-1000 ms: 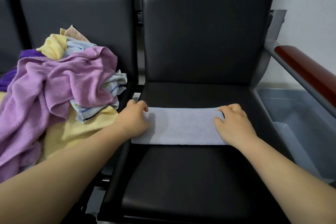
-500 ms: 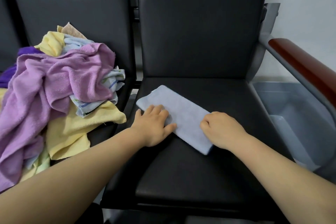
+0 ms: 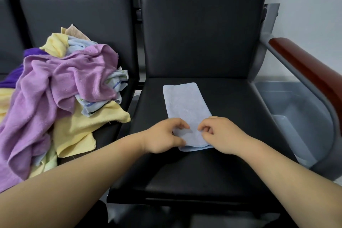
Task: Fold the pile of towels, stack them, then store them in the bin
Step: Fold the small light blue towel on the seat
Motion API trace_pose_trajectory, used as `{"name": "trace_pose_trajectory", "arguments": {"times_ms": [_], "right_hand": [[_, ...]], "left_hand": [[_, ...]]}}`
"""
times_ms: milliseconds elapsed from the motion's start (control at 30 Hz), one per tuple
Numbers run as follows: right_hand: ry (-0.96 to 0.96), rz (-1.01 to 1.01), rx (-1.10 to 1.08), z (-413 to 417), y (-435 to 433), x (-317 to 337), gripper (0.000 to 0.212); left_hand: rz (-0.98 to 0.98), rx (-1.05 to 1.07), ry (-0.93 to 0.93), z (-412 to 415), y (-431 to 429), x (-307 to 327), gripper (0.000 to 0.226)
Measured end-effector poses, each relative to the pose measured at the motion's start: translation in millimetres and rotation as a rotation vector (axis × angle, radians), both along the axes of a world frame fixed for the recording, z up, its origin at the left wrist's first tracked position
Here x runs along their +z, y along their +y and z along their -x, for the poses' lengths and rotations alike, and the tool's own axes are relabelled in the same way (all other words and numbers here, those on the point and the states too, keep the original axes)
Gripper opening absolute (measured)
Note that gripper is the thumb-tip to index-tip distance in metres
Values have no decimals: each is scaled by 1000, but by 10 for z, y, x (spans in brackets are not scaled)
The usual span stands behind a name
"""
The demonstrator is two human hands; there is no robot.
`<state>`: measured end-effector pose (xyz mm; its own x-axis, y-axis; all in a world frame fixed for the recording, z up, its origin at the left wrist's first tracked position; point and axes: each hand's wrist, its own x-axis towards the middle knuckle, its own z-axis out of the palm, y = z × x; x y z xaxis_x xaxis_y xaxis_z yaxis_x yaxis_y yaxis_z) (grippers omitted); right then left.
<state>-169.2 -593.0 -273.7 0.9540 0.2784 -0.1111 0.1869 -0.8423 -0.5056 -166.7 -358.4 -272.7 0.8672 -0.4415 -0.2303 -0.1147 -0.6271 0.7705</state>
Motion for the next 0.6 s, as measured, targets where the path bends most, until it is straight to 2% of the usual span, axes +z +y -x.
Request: {"name": "trace_pose_trajectory", "arguments": {"times_ms": [100,200,300,467,533,600], "right_hand": [[21,-18,-29,20,-17,47,20],[75,-25,-45,58,-22,75,27],[117,-91,-73,116,-43,110,37],[22,40,-19,179,-44,71,14],[-7,5,-76,173,-47,76,4],[8,-80,-130,145,-71,134,8]], "left_hand": [[81,-79,142,90,27,75,41],[-1,1,16,93,44,76,31],[26,135,-92,62,46,21,12],[35,221,-196,59,82,84,10],[63,227,-215,44,131,158,10],[104,258,-206,7,211,243,11]]}}
